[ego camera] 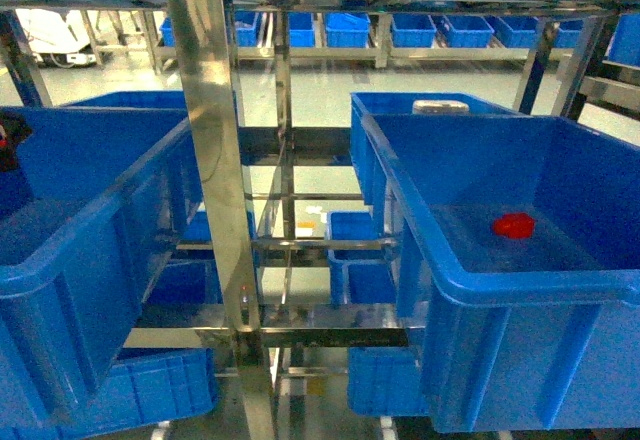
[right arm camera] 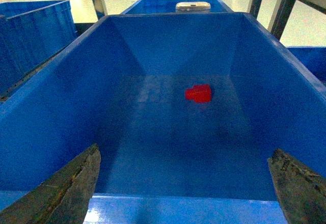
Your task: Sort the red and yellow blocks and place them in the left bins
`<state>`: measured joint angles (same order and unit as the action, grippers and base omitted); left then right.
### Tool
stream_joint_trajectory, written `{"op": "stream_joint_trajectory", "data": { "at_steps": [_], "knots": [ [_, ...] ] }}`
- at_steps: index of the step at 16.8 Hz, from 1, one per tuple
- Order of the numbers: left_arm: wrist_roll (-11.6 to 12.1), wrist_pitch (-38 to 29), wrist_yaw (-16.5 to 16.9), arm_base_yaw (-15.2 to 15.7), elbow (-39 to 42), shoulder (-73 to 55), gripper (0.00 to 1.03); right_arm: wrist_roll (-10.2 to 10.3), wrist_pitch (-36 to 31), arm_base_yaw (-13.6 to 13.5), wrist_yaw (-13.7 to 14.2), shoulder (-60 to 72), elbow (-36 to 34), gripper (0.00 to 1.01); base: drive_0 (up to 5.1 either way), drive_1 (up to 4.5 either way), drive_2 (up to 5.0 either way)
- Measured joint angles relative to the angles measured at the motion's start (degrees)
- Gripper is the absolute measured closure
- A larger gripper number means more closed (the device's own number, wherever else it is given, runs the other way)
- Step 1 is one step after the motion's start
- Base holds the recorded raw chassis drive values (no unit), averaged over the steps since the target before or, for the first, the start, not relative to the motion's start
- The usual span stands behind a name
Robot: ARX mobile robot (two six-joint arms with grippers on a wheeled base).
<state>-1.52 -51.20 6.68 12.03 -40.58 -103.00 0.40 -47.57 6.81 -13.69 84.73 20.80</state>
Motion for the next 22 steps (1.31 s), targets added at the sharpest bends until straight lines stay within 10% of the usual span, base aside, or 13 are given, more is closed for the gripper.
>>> {"op": "stream_joint_trajectory", "data": {
  "at_steps": [10, 14, 19, 20, 21, 22],
  "knots": [
    [-2.58, 8.81, 1.29, -3.76, 11.1, 24.65, 0.05, 0.0, 0.0, 0.0, -0.02, 0.0, 0.0, 0.03, 0.0, 0.0, 0.0],
    [-2.56, 8.26, 1.18, -3.65, 11.13, 24.59, 0.05, -0.02, -22.91, -1.7, 8.22, 2.69, -8.15, 0.3, 0.0, 0.0, 0.0],
    [0.48, -2.08, -0.55, -6.16, 22.05, 30.34, 0.46, 0.0, -14.43, -5.03, 12.57, -12.7, -12.5, 0.72, 0.0, 0.0, 0.0],
    [0.5, -2.1, -1.31, -6.78, 24.09, 32.79, 0.58, -0.02, -12.02, -6.8, 13.05, -17.33, -14.14, 0.85, 0.0, 0.0, 0.0],
    [0.52, -0.09, -3.19, -8.13, 29.97, 40.13, 0.95, -0.24, -5.62, -6.8, 13.51, -26.73, -17.09, 0.99, 0.0, 0.0, 0.0],
    [0.68, 2.38, -6.05, -12.44, 33.05, 46.14, 1.01, -0.24, -0.31, -6.8, 13.51, -33.83, -18.58, 0.99, 0.0, 0.0, 0.0]
  ]
}}
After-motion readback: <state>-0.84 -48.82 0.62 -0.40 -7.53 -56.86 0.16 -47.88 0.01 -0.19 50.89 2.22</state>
